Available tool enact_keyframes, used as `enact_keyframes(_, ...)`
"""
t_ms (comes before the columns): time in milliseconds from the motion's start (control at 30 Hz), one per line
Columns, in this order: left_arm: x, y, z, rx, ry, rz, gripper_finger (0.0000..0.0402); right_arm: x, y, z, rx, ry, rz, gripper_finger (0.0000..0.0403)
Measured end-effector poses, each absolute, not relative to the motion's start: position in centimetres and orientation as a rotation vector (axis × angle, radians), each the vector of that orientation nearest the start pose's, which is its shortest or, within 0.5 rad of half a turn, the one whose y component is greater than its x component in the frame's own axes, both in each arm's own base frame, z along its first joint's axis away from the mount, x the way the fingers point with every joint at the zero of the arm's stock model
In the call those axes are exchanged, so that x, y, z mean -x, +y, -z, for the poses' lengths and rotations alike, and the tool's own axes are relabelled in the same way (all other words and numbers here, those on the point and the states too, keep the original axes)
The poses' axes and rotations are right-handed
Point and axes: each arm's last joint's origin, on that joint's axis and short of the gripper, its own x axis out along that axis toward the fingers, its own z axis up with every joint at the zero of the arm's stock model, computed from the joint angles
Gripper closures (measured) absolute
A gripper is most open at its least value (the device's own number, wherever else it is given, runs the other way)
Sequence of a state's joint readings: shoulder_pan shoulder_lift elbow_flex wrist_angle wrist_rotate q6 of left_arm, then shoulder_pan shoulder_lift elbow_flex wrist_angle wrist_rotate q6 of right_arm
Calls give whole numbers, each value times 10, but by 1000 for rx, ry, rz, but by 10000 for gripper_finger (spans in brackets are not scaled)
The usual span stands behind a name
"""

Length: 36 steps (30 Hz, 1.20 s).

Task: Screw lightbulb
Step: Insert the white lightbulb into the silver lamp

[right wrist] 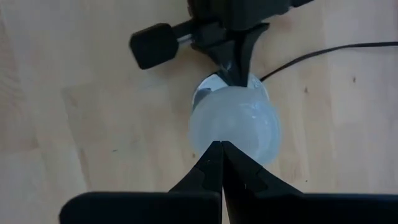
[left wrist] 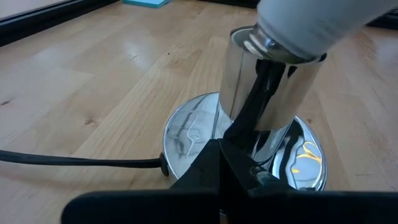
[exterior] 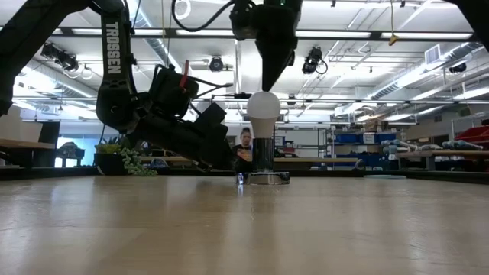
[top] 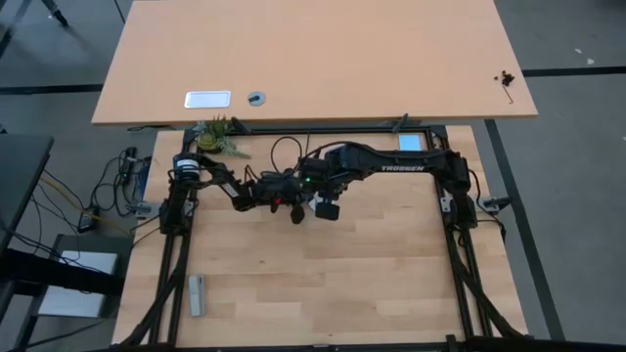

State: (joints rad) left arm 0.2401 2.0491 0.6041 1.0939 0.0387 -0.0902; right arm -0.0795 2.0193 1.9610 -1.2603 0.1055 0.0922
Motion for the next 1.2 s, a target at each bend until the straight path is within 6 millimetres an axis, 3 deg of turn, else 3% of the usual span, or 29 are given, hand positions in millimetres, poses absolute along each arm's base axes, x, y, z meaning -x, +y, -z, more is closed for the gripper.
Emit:
enact_keyframes(633,-314,75,-69,135,340,-208,401,-401,-77,-299,-39,1313,297,392)
enact_keyframes(1200,-314,75,-69,133,340,-205,401,-403,-54,-301,-48,1311,219,392)
